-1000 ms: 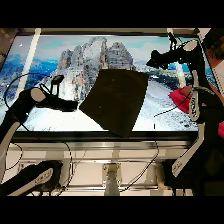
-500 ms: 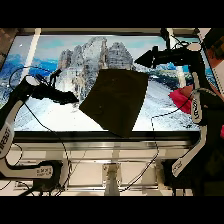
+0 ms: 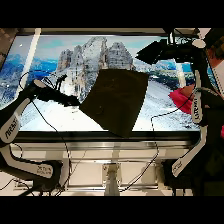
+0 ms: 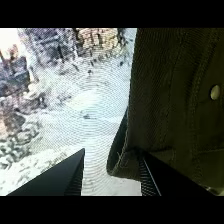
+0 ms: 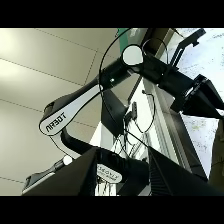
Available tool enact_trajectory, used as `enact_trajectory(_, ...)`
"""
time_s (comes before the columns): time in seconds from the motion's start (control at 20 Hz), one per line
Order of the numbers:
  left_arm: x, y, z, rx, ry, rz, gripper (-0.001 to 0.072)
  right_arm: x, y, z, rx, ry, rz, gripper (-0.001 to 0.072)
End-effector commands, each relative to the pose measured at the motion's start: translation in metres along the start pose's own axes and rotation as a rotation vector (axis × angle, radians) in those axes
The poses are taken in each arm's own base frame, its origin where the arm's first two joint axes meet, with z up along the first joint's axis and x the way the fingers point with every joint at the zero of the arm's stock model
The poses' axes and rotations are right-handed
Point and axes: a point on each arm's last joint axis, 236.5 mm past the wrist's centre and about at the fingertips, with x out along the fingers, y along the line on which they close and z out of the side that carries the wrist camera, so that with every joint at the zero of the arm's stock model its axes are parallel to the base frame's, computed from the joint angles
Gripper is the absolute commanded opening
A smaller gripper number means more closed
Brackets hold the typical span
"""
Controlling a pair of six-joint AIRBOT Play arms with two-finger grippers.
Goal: Fold the clothes and pants, and hang the long-sleeved shirts on hangers.
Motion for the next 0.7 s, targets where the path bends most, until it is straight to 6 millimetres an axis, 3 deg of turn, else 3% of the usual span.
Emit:
enact_trajectory(0.0,0.007,0.000,0.001,0.017,0.004,0.000,0.0374,0.002,0.005,-0.001,-0.008,0.008,0.009,0.0342)
enact_trajectory(0.15,0.010,-0.027,0.005,0.029,-0.010,-0.092,0.0355,0.006,0.003,-0.002,-0.007,0.016,0.000,0.0342)
enact_trajectory(0.3,0.015,-0.041,0.004,0.049,0.001,-0.120,0.0347,0.006,-0.006,-0.005,-0.002,0.031,-0.036,0.0342)
enact_trajectory(0.35,0.017,-0.046,0.002,0.057,0.014,-0.129,0.0301,0.006,-0.009,-0.006,0.000,0.035,-0.048,0.0341)
enact_trajectory(0.4,0.019,-0.051,-0.001,0.065,0.027,-0.137,0.0174,0.006,-0.013,-0.008,0.003,0.042,-0.066,0.0329)
enact_trajectory(0.45,0.020,-0.054,-0.002,0.069,0.033,-0.143,0.0015,0.005,-0.018,-0.010,0.007,0.049,-0.085,0.0254)
enact_trajectory(0.5,0.020,-0.057,-0.004,0.071,0.040,-0.152,0.0022,0.005,-0.022,-0.012,0.012,0.058,-0.104,0.0042)
enact_trajectory(0.6,0.018,-0.066,-0.001,0.056,0.031,-0.189,0.0021,0.001,-0.042,-0.019,0.054,0.085,-0.192,0.0013)
enact_trajectory(0.65,0.017,-0.072,0.002,0.044,0.018,-0.214,0.0020,-0.005,-0.065,-0.030,0.087,0.122,-0.294,0.0012)
